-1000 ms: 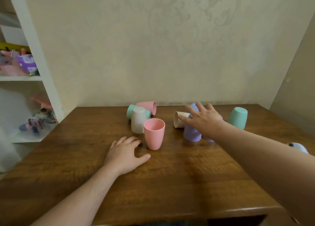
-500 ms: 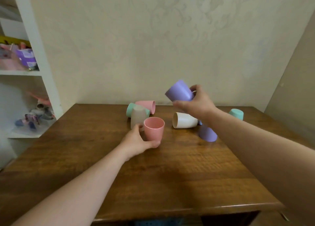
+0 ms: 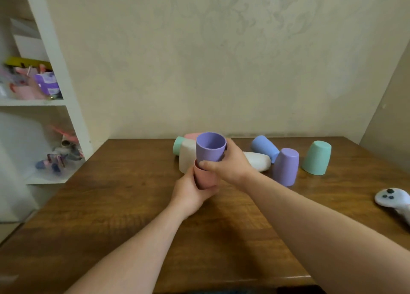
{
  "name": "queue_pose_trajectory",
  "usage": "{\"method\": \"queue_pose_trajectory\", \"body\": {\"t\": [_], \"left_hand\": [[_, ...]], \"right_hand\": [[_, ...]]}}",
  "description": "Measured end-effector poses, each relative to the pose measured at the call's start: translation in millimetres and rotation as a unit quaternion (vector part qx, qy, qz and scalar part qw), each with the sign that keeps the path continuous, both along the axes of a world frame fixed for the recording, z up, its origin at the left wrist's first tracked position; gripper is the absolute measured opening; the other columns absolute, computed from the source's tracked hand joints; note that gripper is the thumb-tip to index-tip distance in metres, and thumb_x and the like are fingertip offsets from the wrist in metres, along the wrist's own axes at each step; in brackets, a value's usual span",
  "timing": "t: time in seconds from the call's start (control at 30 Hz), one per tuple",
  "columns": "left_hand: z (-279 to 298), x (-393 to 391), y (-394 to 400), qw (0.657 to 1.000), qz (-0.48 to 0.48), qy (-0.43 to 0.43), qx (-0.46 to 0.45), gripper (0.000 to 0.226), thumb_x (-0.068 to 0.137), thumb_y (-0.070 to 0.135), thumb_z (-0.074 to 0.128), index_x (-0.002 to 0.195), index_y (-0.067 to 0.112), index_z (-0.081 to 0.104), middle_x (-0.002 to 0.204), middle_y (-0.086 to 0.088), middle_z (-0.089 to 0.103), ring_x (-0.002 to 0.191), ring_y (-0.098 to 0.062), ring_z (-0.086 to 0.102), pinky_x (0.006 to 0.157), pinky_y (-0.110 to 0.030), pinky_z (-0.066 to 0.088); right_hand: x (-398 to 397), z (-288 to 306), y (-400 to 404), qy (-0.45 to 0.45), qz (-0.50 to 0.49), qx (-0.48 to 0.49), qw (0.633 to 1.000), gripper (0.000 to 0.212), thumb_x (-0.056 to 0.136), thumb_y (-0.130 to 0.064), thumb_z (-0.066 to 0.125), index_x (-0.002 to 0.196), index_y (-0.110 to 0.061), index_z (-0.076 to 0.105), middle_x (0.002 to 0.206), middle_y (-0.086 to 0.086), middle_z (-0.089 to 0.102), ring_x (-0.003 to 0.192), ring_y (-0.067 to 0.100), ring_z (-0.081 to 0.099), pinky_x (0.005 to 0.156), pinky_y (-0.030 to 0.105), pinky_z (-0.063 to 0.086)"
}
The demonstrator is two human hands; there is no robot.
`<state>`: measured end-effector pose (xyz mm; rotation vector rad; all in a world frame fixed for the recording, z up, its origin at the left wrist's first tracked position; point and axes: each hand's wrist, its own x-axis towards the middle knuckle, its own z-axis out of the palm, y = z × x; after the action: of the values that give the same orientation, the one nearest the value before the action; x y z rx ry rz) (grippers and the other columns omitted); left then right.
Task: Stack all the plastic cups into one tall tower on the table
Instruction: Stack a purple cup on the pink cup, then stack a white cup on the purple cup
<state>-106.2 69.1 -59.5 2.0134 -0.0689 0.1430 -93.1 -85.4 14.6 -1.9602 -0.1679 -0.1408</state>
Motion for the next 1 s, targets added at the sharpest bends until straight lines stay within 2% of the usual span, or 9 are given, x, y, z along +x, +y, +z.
{"method": "queue_pose_trajectory", "body": {"t": [0.1,0.23,0.33,0.4,0.47,0.57,0.7,0.9,1.0], "left_hand": [[1,-2,-2,1.000,-0.002,-0.002,-0.006,0.075,0.072,0.050,0.095,0.133,0.048,0.051,0.123,0.015,0.069,0.111,-0.014,0.067,0.093,-0.037,0.059],[4,-4,-4,1.000,0.004,-0.005,0.000,0.073,0.075,0.046,0.094,0.133,0.048,0.049,0.125,0.013,0.068,0.112,-0.015,0.066,0.094,-0.037,0.058],[2,-3,-4,1.000,0.007,-0.003,0.000,0.075,0.075,0.045,0.095,0.137,0.045,0.052,0.127,0.012,0.070,0.113,-0.017,0.068,0.095,-0.040,0.060],[1,-1,-4,1.000,0.013,-0.005,0.016,0.080,0.076,0.046,0.095,0.142,0.037,0.052,0.131,0.010,0.069,0.116,-0.018,0.067,0.096,-0.040,0.059],[1,0,-5,0.999,0.021,-0.007,0.045,0.083,0.077,0.045,0.094,0.146,0.031,0.050,0.137,0.008,0.066,0.119,-0.018,0.064,0.097,-0.036,0.056],[0,0,-7,0.998,0.026,-0.004,0.061,0.084,0.079,0.046,0.093,0.148,0.029,0.047,0.142,0.007,0.063,0.113,-0.012,0.059,0.093,-0.030,0.051],[0,0,-7,0.997,0.028,-0.004,0.070,0.082,0.079,0.047,0.092,0.146,0.030,0.047,0.143,0.007,0.062,0.112,-0.009,0.057,0.094,-0.030,0.052],[-2,2,-6,0.997,0.037,-0.017,0.071,0.081,0.075,0.051,0.094,0.142,0.032,0.051,0.137,0.010,0.066,0.113,-0.013,0.064,0.093,-0.032,0.056],[-3,4,-5,0.997,0.035,-0.016,0.073,0.078,0.074,0.053,0.093,0.137,0.036,0.050,0.135,0.011,0.067,0.113,-0.013,0.064,0.093,-0.035,0.057]], "right_hand": [[-2,-15,2,0.032,0.014,0.008,0.999,0.087,0.058,-0.052,0.095,0.136,-0.039,0.056,0.129,-0.012,0.071,0.125,0.019,0.068,0.102,0.046,0.062],[-3,-23,1,0.075,0.058,0.074,0.993,0.074,0.084,-0.023,0.095,0.143,-0.029,0.052,0.129,-0.010,0.069,0.121,0.019,0.069,0.094,0.035,0.063],[-1,-15,-14,0.062,0.080,-0.021,0.995,0.088,0.077,-0.034,0.098,0.150,-0.031,0.050,0.132,-0.008,0.068,0.122,0.015,0.068,0.100,0.038,0.062],[3,-7,-34,0.009,0.063,-0.201,0.978,0.107,0.069,-0.050,0.089,0.161,-0.038,0.038,0.151,0.001,0.058,0.140,0.026,0.057,0.114,0.050,0.053],[12,-3,-63,-0.022,0.024,-0.407,0.913,0.111,0.077,-0.042,0.078,0.171,-0.037,0.019,0.167,0.005,0.039,0.151,0.034,0.039,0.118,0.052,0.045],[16,-2,-97,-0.083,-0.051,-0.617,0.781,0.099,0.095,-0.028,0.072,0.172,-0.031,0.010,0.168,0.004,0.036,0.145,0.036,0.038,0.109,0.050,0.046],[28,-9,-112,-0.081,-0.079,-0.726,0.678,0.105,0.099,-0.027,0.069,0.174,-0.031,-0.003,0.174,0.008,0.027,0.151,0.040,0.033,0.112,0.052,0.041],[46,-22,-111,-0.095,-0.015,-0.708,0.700,0.075,0.090,-0.028,0.077,0.154,-0.031,0.036,0.158,-0.004,0.048,0.145,0.036,0.039,0.111,0.054,0.039],[48,-28,-101,-0.078,-0.014,-0.557,0.827,0.055,0.086,-0.035,0.077,0.134,-0.034,0.050,0.136,-0.009,0.064,0.129,0.028,0.054,0.091,0.043,0.045]]}}
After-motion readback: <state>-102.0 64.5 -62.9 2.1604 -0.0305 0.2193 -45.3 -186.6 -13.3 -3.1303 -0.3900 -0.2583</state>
